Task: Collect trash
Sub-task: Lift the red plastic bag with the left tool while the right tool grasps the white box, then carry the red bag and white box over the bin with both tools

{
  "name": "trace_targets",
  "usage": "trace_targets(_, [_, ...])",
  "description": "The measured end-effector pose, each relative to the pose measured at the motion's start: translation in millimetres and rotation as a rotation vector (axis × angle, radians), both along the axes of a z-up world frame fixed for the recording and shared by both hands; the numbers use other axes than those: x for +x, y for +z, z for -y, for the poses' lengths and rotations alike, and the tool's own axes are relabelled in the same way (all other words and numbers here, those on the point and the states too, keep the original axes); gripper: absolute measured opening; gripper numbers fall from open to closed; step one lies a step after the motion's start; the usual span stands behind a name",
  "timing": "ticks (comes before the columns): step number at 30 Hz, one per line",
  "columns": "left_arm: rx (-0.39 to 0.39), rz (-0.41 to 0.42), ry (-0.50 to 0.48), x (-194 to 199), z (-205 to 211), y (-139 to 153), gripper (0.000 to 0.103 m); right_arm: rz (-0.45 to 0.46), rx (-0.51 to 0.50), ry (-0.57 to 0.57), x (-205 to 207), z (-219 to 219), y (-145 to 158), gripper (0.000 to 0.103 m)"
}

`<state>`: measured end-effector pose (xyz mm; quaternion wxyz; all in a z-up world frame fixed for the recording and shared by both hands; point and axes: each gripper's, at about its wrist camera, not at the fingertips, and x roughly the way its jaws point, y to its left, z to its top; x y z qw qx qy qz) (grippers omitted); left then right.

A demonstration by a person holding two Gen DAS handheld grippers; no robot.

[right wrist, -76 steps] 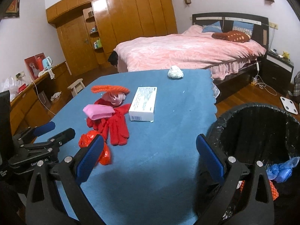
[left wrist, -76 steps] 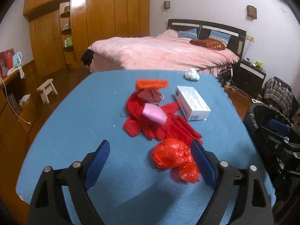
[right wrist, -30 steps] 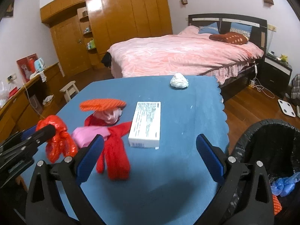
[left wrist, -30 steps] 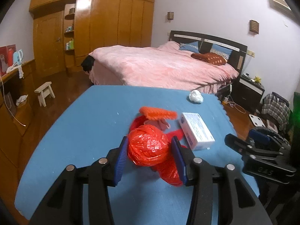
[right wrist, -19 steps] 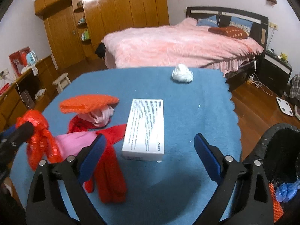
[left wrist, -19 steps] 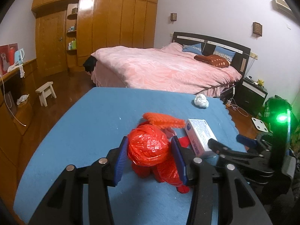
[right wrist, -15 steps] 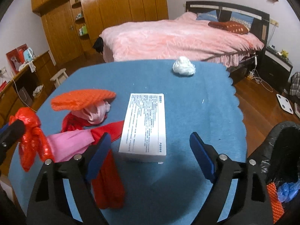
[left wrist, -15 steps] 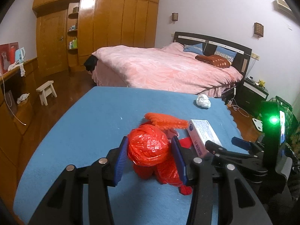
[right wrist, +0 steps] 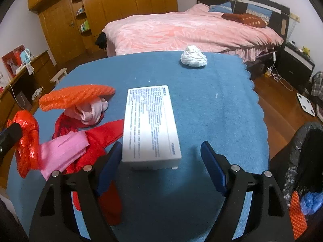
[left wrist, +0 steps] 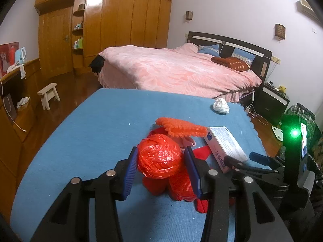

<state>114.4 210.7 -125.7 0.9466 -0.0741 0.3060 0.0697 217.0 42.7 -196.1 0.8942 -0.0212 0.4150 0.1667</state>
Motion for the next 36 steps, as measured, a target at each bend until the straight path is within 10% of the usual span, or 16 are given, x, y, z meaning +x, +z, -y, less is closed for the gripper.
trace_targets(7, [0.004,-0.003,-0.002,-0.1,0.0,-0.6,0.046,-0.024,-0.001,0.021,14.7,-13.4,-2.7,0.077])
trace_targets(12, [0.009,-0.005,-0.007,1.2,3.5,1.2,0.046,-0.065,0.013,0.018,21.6,-13.0,-7.8,0.056])
trace_targets(36, [0.030,0.039,-0.051,-6.6,27.3,26.5,0.046,0.043,0.092,0.043,-13.2,24.0,58.4,0.054])
